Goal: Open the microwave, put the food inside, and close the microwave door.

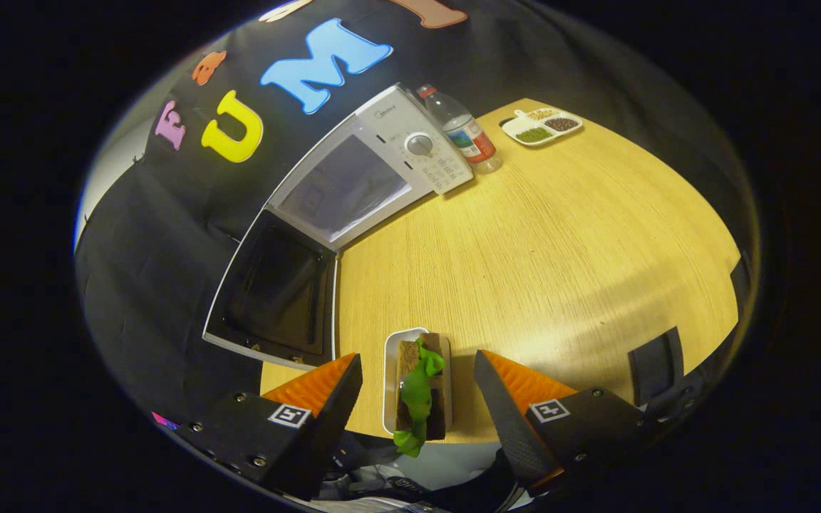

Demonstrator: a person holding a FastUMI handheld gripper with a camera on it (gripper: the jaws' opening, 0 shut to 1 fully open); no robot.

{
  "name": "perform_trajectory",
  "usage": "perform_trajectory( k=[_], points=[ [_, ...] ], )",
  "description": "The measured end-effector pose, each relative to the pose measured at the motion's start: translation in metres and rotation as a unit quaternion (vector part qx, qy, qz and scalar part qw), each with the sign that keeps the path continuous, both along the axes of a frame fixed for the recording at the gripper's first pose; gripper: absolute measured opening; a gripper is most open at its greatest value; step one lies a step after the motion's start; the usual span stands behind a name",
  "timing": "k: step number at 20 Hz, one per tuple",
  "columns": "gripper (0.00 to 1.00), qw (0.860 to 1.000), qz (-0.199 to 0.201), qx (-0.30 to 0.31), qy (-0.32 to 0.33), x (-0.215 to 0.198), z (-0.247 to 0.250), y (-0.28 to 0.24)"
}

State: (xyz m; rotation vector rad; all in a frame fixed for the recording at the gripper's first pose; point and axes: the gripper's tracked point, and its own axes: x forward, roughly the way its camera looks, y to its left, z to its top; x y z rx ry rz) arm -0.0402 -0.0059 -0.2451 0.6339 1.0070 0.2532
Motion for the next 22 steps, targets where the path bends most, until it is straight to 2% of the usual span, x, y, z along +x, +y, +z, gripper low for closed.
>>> perform_trajectory(
  k=[4,5,6,10,12,13,14,15,22],
  points=[
    [0.96,0.998,0.0,0.048,0.045,-0.01,-0.014,0.011],
    [0.85,0.997,0.0,0.054,0.053,-0.011,-0.016,0.014],
    [0.8,0.996,0.003,0.061,0.061,-0.013,-0.019,0.017],
    [0.8,0.995,0.017,0.06,0.073,-0.019,-0.024,0.023],
    [0.38,0.995,0.019,0.062,0.072,-0.021,-0.019,0.022],
    [0.4,0.996,0.026,0.054,0.071,-0.024,-0.021,0.024],
    [0.4,0.997,0.016,0.049,0.065,-0.018,-0.02,0.02],
    [0.26,0.997,0.016,0.052,0.062,-0.02,-0.016,0.021],
    [0.26,0.995,0.005,0.096,0.01,0.004,0.033,0.037]
  ],
)
